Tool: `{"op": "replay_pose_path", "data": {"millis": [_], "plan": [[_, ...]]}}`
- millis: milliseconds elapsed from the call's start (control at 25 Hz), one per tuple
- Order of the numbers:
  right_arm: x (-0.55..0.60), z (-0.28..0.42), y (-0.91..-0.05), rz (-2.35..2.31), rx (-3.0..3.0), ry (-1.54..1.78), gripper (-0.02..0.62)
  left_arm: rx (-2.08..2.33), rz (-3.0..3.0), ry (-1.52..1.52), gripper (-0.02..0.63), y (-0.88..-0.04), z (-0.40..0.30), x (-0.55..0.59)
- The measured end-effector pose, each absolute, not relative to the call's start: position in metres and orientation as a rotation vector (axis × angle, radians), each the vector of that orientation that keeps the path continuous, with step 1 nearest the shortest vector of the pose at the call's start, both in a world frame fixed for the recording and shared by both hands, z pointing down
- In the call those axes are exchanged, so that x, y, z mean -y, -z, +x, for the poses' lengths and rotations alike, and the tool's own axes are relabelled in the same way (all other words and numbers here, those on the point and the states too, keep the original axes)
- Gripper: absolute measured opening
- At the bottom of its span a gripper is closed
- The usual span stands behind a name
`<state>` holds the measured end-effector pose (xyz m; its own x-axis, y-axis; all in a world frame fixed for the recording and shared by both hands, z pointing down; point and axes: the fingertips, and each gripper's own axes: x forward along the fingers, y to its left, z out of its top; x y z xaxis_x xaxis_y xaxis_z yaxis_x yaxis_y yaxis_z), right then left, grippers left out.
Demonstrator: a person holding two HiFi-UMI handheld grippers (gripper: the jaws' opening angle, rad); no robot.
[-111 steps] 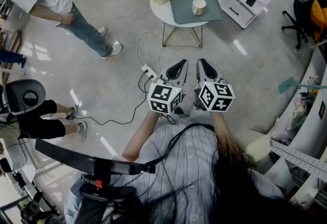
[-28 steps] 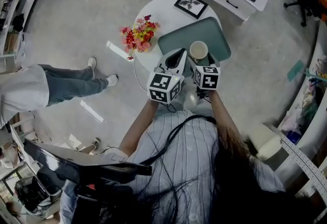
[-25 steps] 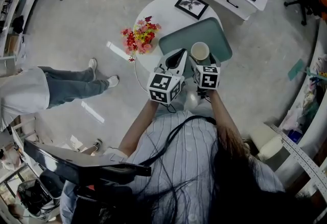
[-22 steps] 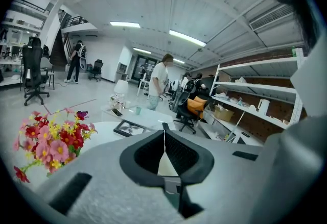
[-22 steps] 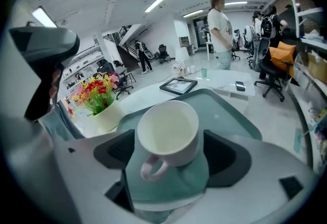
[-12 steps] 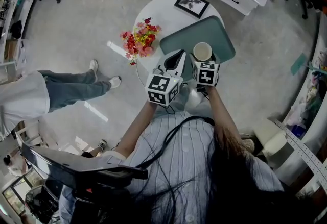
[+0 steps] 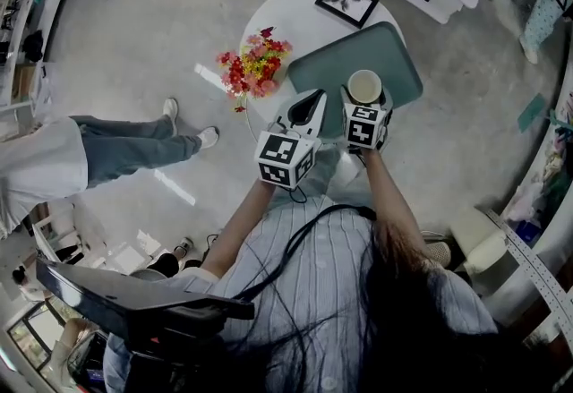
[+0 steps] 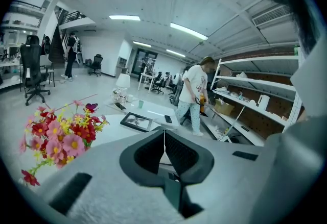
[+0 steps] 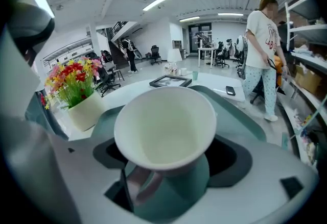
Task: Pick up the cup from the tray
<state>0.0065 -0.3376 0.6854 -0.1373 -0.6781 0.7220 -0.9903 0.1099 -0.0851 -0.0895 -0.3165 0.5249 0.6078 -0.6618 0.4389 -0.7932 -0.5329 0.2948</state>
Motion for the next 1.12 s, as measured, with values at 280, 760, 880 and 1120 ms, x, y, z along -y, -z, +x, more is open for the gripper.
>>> {"op": "replay_pose_path", "data": {"millis": [280, 760, 880, 1120], "plan": [[0.344, 0.008, -0.685, 1.655, 1.865, -0.776, 0.405, 1.156, 2.361, -0.400, 0.015, -0.530, -0.094, 0.310], [0.342, 0.004, -0.680, 1.556, 1.981, -0.764, 0.407, 1.205, 2.346, -0.396, 0.015, -0.529, -0.097, 0.299], [0.343, 0.004, -0.666, 1.559, 2.031, -0.768, 0.407, 1.221, 2.344, -0.394, 0.015, -0.527, -0.094, 0.297], [0.334, 0.015, -0.639, 1.548, 2.113, -0.799, 0.405, 1.249, 2.343, -0.374, 0.015, -0.520, -0.077, 0.289]]}}
